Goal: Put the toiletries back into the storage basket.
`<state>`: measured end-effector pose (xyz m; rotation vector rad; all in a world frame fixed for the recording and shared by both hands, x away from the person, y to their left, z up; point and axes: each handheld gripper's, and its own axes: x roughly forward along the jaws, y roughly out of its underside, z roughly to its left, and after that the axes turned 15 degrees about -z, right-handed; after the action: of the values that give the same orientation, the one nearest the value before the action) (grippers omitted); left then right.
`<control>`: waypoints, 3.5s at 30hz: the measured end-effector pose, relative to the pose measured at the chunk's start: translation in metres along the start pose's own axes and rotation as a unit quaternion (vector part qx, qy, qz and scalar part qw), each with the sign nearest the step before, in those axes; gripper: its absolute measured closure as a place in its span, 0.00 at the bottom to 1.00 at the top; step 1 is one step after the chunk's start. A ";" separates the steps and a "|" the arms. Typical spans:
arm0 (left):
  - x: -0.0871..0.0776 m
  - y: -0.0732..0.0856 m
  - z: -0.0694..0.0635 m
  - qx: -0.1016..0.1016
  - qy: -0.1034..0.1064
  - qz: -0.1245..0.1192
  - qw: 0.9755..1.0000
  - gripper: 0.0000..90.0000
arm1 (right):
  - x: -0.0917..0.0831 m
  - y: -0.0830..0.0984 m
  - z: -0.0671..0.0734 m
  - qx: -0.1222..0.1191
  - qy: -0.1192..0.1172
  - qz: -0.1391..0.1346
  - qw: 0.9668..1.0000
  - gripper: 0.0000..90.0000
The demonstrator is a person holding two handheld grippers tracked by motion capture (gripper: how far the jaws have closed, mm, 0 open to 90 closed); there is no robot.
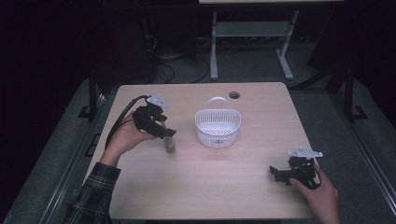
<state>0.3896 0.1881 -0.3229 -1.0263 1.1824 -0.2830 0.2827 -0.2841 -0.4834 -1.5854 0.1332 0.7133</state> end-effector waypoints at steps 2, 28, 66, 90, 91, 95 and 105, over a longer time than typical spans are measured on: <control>0.000 -0.002 0.000 0.001 0.001 0.000 1.000 0.33 | 0.000 0.000 0.000 0.000 0.000 0.000 1.000 0.00; -0.008 -0.035 -0.006 0.010 0.011 -0.023 1.000 0.33 | 0.000 0.000 0.000 0.000 0.000 0.000 1.000 0.00; -0.009 -0.088 -0.012 0.028 0.028 -0.052 0.998 0.33 | 0.000 0.000 0.000 0.000 -0.001 0.000 1.000 0.00; 0.014 -0.110 -0.014 0.028 0.032 -0.064 0.997 0.33 | 0.000 0.000 0.000 0.001 0.000 0.000 1.000 0.00; 0.015 -0.111 -0.014 0.028 0.032 -0.066 0.997 0.33 | 0.000 0.000 0.000 0.001 0.000 -0.001 1.000 0.00; 0.023 -0.115 -0.016 0.028 0.035 -0.069 0.997 0.33 | 0.000 0.000 0.000 0.001 0.000 -0.001 1.000 0.00; 0.038 -0.119 -0.019 0.026 0.032 -0.075 0.996 0.33 | 0.000 0.000 0.000 0.001 0.000 -0.001 1.000 0.00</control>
<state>0.4259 0.0888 -0.2544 -1.0695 1.1513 -0.4656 0.2825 -0.2839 -0.4833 -1.5833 0.1328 0.7125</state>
